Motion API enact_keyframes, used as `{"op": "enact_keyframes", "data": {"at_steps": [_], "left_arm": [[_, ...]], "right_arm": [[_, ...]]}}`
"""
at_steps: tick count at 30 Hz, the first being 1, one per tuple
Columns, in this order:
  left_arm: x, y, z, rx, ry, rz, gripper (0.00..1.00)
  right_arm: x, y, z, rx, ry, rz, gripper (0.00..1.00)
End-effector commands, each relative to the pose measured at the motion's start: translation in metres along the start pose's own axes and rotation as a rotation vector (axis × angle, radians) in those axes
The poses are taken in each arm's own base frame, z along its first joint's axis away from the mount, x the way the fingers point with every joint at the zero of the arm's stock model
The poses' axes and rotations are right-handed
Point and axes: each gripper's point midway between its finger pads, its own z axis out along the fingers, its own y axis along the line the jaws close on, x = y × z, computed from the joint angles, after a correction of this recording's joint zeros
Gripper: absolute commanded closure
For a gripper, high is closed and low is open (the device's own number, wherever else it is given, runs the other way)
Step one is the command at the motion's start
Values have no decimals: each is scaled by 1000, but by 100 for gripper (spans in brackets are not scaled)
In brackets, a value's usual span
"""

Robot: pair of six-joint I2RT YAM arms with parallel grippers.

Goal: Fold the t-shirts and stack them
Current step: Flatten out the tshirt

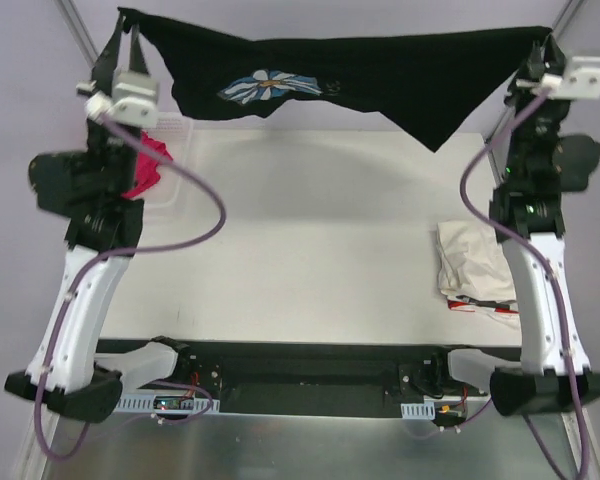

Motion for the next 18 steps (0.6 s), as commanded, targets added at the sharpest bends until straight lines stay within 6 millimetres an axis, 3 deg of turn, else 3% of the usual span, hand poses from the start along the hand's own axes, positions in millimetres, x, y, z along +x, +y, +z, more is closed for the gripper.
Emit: {"op": "enact_keyframes", "data": {"at_steps": [1, 2, 4, 5, 6, 7, 9, 11, 16, 18], "left_arm": [[-26, 31, -57, -104, -16, -111, 69], [-48, 47, -80, -140, -63, -130, 60], [-44, 39, -103, -135, -73, -191, 48], [-60, 50, -119, -153, -108, -201, 37], [-61, 50, -126, -153, -107, -217, 1], [-60, 50, -132, -156, -97, -227, 1], [-67, 53, -147, -139, -83, -246, 1], [-73, 55, -158, -130, -74, -288, 1], [-94, 65, -166, -138, -134, -330, 1], [-90, 63, -161, -138, -124, -338, 1]], "right_arm": [[-71, -21, -61, -4, -143, 40, 61], [-53, -19, -72, -1, -105, 64, 56], [-69, -30, -95, 29, -139, 97, 46], [-62, -31, -102, 37, -122, 103, 42], [-61, -32, -109, 39, -110, 114, 35], [-74, -39, -121, 52, -129, 121, 35], [-63, -46, -135, 85, -88, 120, 34], [-72, -57, -149, 128, -125, 124, 35], [-78, -68, -149, 181, -121, 124, 36], [-70, -67, -146, 188, -83, 120, 37]]}}
